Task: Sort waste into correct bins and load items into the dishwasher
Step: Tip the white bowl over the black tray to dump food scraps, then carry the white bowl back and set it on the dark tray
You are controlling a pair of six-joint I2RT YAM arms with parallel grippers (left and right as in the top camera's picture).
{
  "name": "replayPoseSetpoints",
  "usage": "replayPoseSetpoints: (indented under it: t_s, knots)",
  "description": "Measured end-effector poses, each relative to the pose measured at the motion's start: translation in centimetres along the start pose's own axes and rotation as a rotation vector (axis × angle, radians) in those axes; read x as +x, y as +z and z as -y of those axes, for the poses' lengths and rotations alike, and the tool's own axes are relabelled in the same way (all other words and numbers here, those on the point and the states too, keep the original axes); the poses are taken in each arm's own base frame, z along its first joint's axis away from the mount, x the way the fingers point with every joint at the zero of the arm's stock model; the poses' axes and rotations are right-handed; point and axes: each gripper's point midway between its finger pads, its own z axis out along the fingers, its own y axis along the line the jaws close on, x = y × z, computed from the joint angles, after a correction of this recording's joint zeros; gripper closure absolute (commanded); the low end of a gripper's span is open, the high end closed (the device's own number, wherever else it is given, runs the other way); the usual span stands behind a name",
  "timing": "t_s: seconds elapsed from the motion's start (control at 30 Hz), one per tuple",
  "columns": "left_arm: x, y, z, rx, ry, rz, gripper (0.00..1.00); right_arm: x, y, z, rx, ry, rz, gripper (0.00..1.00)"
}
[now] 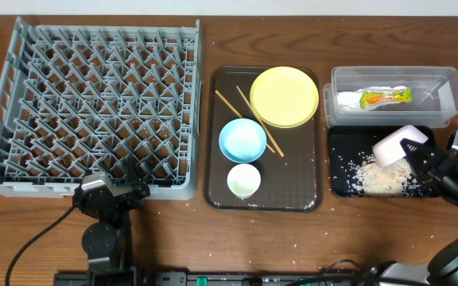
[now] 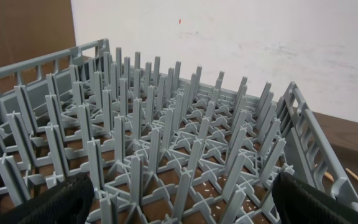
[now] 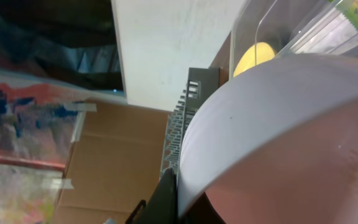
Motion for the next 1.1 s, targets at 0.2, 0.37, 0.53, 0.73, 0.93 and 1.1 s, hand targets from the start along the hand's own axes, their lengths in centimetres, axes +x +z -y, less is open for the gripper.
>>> replayPoseSetpoints:
  t_s: [0.2, 0.37, 0.53, 0.73, 0.93, 1.1]
  knots:
    - [0.0, 0.0, 0.0, 0.0, 0.0, 0.0, 0.07, -1.0, 0.0, 0.1, -0.004, 0.073, 0.007, 0.99]
    - [0.0, 0.0, 0.0, 0.0, 0.0, 0.0, 0.07, -1.1, 0.0, 0.1, -0.003, 0.175, 0.008, 0.99]
    - [0.0, 0.0, 0.0, 0.0, 0.0, 0.0, 0.07, -0.8, 0.4, 0.0, -0.005, 0.203, -0.01, 0.99]
    - [0.0, 0.0, 0.0, 0.0, 0.0, 0.0, 0.07, 2.7, 4.8, 0.3, 0.044, 0.173, -0.187, 0.99]
    - [0.0, 0.0, 0.0, 0.0, 0.0, 0.0, 0.07, 9.3, 10.6, 0.6, 0.146, 0.089, -0.466, 0.99]
    - [0.0, 0.0, 0.0, 0.0, 0.0, 0.0, 0.07, 13.8, 14.4, -0.3, 0.254, -0.03, -0.655, 0.99]
